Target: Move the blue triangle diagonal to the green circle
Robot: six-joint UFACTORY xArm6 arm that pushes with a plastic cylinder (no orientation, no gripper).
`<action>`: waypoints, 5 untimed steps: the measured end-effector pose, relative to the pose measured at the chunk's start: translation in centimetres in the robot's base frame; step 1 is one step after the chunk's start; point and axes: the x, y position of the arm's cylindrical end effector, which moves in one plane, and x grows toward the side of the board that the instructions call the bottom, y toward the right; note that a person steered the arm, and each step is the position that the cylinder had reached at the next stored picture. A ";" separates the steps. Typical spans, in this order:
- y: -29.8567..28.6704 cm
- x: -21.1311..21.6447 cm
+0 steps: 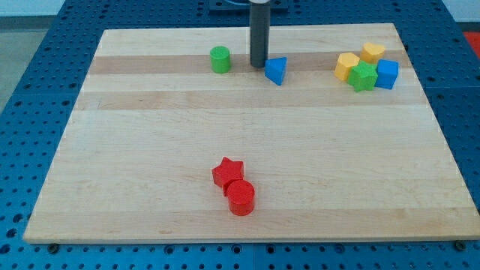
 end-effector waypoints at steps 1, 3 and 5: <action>-1.2 0.1; 3.0 -1.0; 6.0 0.5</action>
